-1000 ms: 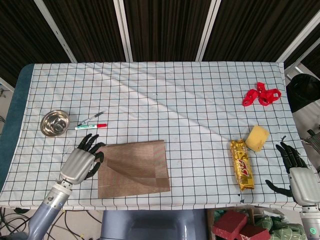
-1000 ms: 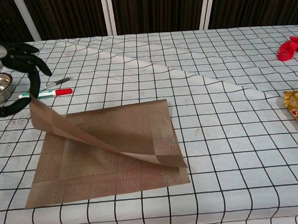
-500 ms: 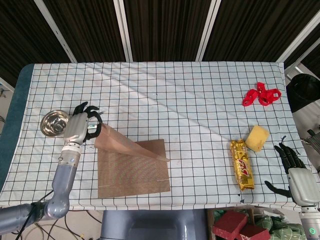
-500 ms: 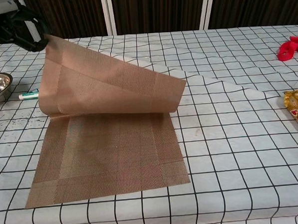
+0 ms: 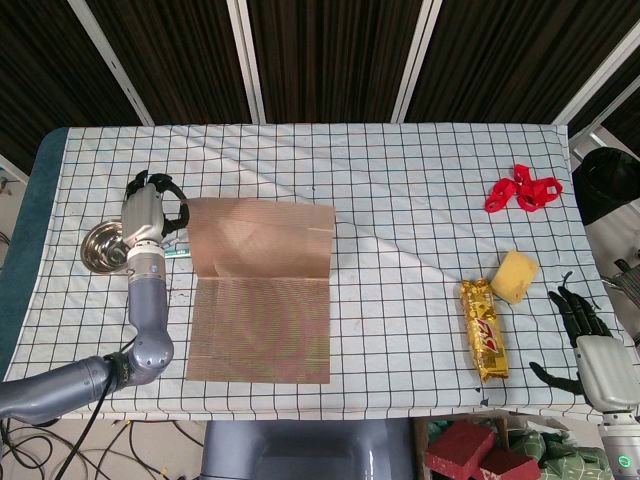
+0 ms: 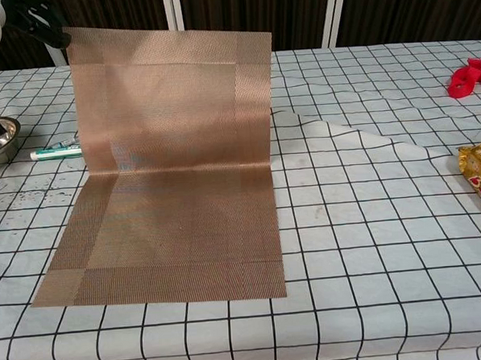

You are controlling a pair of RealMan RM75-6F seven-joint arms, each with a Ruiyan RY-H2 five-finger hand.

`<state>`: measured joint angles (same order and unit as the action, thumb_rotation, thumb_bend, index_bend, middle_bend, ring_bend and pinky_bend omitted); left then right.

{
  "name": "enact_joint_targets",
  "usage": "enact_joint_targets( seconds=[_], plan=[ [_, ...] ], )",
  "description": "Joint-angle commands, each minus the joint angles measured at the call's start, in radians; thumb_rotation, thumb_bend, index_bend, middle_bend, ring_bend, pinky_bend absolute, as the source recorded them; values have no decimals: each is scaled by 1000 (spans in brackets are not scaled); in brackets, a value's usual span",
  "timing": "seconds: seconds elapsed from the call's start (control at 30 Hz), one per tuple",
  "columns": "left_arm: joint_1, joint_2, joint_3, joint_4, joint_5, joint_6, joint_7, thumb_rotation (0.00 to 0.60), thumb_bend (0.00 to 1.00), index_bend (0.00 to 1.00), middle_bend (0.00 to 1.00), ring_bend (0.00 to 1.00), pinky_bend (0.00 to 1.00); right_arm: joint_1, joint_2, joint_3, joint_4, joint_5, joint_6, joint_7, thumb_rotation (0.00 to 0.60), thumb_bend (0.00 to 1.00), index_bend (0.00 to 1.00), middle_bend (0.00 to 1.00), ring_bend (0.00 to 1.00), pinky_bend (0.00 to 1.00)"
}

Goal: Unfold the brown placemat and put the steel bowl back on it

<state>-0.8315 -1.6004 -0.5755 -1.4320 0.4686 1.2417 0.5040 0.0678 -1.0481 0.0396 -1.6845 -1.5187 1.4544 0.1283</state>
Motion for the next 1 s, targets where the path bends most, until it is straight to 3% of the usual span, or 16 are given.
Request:
enact_joint_targets(
  seconds=[0.03,0.13,0.2,0.47,0.7,0.73,1.0],
  plan=[
    [0,3,15,11,-8,-1,13,600,258,363,121,6,25,0,0,0,0,1,0,0,600,128,0,0,0,175],
    [14,18,31,10,-20,-9,24,600,122,208,54,0,1,0,1,0,0,2,-1,-4,600,128,0,0,0,175],
    [23,27,36,7,-24,-12,23,600,106,171,45,0,0,0,2,0,-1,3,-2,-5,600,128,0,0,0,175],
    [95,107,93,-75,76,-11,-35,600,105,157,41,0,0,0,1,0,0,2,0,-11,600,128,0,0,0,175],
    [226,250,235,-251,326,33,-114,600,105,148,45,0,0,0,-2,0,1,2,-1,-18,600,127,0,0,0,175],
    [266,293,298,-287,418,57,-117,600,104,146,45,0,0,0,-2,-2,1,0,-2,-22,600,127,0,0,0,175],
    [375,379,444,-318,683,134,-182,600,102,141,56,0,0,-1,-4,-1,3,0,2,-29,600,127,0,0,0,175]
  ],
)
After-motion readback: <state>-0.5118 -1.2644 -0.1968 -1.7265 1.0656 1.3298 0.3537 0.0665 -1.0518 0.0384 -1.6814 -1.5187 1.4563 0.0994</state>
